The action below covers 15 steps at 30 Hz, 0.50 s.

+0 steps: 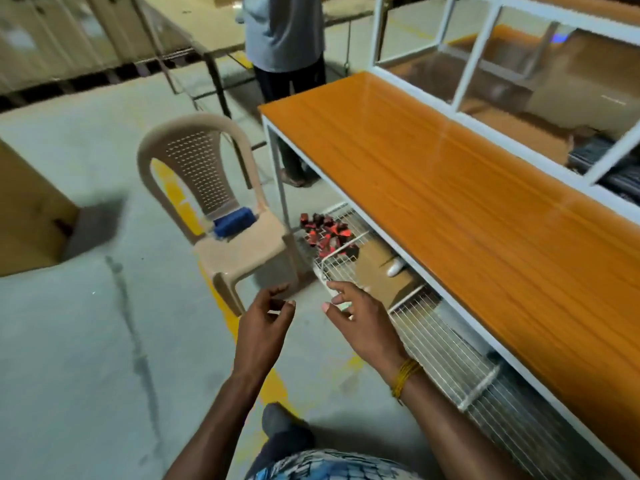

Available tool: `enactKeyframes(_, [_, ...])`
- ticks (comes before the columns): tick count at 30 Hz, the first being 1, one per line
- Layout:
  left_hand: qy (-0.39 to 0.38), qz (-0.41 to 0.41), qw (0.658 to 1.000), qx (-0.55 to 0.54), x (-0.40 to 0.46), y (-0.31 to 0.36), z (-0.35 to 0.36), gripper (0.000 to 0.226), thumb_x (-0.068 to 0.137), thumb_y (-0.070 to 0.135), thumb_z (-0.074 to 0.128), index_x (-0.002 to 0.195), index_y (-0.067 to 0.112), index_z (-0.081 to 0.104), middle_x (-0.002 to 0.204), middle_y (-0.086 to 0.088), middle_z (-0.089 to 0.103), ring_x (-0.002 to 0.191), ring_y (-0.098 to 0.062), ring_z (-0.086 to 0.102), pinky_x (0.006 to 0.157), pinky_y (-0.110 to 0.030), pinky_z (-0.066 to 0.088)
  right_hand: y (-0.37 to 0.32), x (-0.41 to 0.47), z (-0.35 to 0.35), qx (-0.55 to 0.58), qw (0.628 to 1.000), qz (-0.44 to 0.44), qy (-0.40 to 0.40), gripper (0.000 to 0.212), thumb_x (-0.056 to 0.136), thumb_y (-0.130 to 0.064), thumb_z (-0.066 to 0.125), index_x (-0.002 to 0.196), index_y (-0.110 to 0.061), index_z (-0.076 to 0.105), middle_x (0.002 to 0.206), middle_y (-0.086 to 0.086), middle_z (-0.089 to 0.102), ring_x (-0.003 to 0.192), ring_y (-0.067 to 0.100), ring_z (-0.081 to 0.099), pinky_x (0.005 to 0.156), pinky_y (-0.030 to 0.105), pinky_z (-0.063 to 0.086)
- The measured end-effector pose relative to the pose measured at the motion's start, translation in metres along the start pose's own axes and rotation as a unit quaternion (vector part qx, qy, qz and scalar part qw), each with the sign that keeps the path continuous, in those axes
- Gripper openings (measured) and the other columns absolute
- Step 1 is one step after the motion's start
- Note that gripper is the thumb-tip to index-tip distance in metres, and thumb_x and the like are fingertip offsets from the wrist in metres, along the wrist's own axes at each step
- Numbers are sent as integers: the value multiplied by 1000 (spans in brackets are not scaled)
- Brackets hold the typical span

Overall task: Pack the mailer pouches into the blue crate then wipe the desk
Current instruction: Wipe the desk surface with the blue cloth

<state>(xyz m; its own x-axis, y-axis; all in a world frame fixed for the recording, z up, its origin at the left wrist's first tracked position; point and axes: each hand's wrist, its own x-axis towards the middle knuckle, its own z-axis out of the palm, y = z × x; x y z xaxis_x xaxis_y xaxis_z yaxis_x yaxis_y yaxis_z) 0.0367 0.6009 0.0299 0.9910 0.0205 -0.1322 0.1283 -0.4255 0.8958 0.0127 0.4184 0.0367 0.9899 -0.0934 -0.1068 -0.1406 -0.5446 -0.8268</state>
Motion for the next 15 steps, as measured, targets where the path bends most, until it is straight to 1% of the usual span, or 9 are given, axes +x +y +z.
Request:
enactKeyframes(1, [10,-5,1000,-6,11,-4,-9,26,94,28,61,118,38,61,91,6,71,74,-19,66,71,-48,56,-6,13,11,-2,1000,-3,-9,41,95,-39,60,135,-33,53,113,-7,62,83,7,64,76,28,54])
enactKeyframes(3, [27,-16,999,-18,34,-15,-28,25,95,27,61,119,35,61,90,4,72,75,-19,66,72,-47,56,-18,40,34,-10,1000,-9,-24,41,95,-39,61,135,-33,54,111,-7,61,82,8,64,74,26,53])
enactKeyframes(7, [45,-33,998,-22,85,-34,-62,26,95,28,62,120,33,61,91,6,71,76,-12,67,73,-43,57,-44,95,79,-10,999,-21,-48,41,94,-37,62,134,-31,55,110,-7,61,82,9,63,76,25,52])
enactKeyframes(11, [61,-38,997,-4,137,-48,-88,26,94,28,63,120,31,61,87,8,69,72,-13,67,71,-35,53,-63,148,117,-2,998,-30,-51,39,93,-34,65,131,-28,59,111,-3,65,91,12,64,80,30,54])
enactKeyframes(13, [73,-42,996,2,158,-53,-98,27,93,27,63,119,31,62,86,7,68,72,-12,66,68,-32,51,-69,169,131,1,998,-27,-52,37,92,-32,65,129,-25,61,110,-2,66,93,13,64,78,26,52])
enactKeyframes(15, [77,-50,996,5,177,-59,-103,27,92,26,62,119,30,62,86,6,68,72,-10,66,67,-30,51,-74,189,141,6,998,-23,-56,35,93,-31,65,126,-24,63,109,-3,65,92,12,64,73,17,48])
